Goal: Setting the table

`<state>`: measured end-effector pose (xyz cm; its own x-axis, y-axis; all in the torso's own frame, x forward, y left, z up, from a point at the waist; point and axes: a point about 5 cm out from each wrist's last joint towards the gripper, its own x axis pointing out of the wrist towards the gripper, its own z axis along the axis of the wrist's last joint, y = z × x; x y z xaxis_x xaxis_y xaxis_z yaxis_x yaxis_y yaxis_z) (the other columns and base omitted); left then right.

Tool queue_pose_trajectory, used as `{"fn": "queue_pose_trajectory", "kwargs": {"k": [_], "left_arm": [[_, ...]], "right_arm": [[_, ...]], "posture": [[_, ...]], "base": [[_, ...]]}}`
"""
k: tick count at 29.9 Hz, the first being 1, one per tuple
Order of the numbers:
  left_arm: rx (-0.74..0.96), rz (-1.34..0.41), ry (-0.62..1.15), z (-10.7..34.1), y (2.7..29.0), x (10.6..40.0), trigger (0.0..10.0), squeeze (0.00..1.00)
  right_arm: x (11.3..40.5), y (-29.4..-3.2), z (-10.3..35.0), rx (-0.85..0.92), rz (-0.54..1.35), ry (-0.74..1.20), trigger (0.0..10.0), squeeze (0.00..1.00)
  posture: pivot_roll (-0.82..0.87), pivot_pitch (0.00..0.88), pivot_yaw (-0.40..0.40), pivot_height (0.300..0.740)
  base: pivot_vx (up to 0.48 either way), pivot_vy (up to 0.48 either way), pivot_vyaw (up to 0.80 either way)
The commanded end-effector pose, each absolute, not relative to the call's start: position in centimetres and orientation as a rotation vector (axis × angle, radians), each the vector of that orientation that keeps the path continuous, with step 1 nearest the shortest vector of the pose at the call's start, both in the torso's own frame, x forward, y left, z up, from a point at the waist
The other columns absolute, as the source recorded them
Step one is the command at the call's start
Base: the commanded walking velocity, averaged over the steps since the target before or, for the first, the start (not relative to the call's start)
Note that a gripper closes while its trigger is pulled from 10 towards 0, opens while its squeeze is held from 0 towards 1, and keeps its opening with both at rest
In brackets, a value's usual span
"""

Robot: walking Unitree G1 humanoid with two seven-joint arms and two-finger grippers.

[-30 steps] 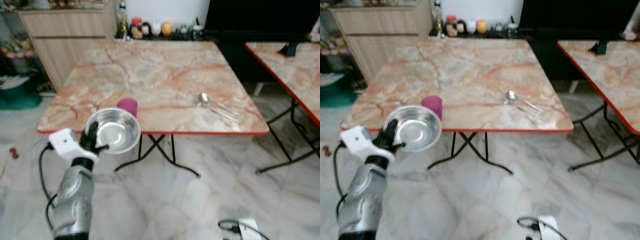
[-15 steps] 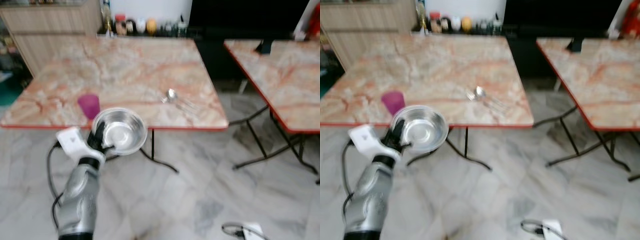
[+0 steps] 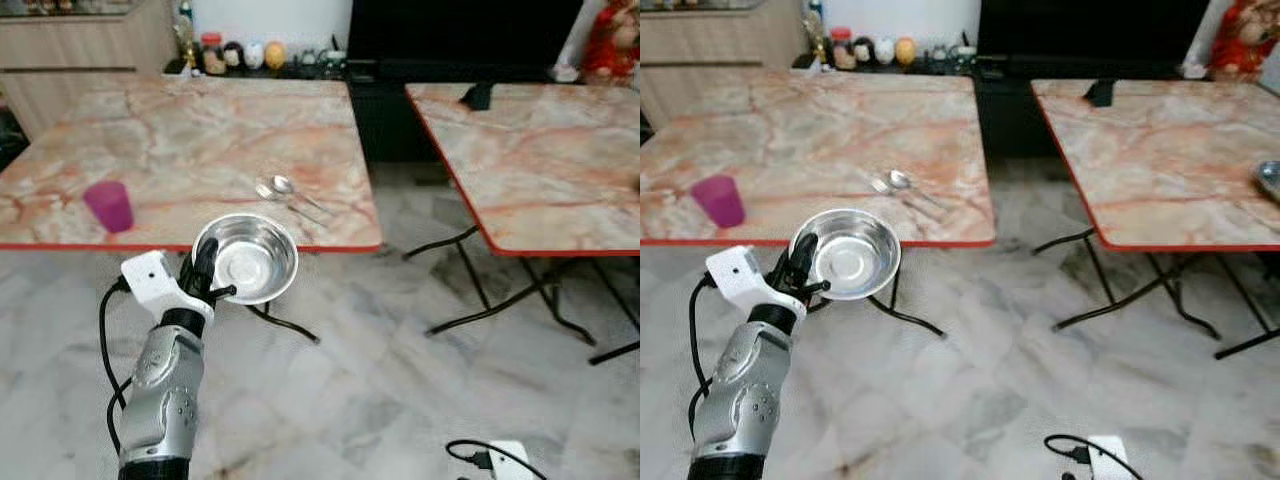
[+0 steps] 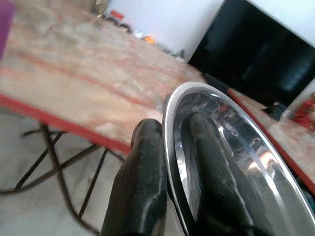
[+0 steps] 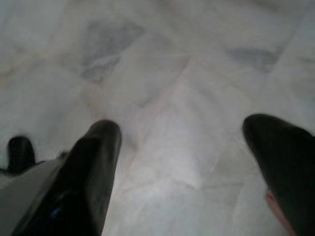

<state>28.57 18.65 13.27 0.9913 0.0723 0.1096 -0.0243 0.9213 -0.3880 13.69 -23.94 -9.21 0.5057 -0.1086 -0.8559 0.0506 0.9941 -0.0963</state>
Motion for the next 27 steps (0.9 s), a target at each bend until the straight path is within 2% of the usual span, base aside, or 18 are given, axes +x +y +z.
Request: {"fn": "queue_pose_trajectory", "kwargs": {"k": [1,7,17,23,27], "left_arm": [[-0.387,0.050,-0.153,13.88,18.56,28.60,10.0,0.00],[-0.385,0.053,-0.155,13.90,18.55,28.65,10.0,0.00],[-0.386,0.054,-0.154,13.89,18.37,28.72,10.0,0.00],[-0.384,0.056,-0.155,13.89,18.48,28.77,10.0,0.00],[-0.370,0.051,-0.152,13.87,18.53,28.85,10.0,0.00]], "right_arm": [[13.81,-24.45,-9.03,-0.077,-0.101,1.031,10.0,0.00],[13.87,-24.52,-8.99,-0.080,-0.101,1.031,10.0,0.00],[13.89,-24.64,-8.95,-0.086,-0.102,1.029,10.0,0.00],[13.99,-24.66,-8.92,-0.098,-0.100,1.031,10.0,0.00],[14.04,-24.61,-8.90,-0.073,-0.112,1.023,10.0,0.00]], "posture": [[0.11,0.000,-0.060,0.740],[0.11,0.000,-0.062,0.740],[0.10,0.000,-0.062,0.740],[0.10,0.000,-0.062,0.740],[0.10,0.000,-0.059,0.740]], "base": [[0.000,-0.382,0.00],[0.000,-0.382,0.43],[0.000,-0.382,0.00],[0.000,-0.381,0.54],[0.000,-0.379,0.00]]}}
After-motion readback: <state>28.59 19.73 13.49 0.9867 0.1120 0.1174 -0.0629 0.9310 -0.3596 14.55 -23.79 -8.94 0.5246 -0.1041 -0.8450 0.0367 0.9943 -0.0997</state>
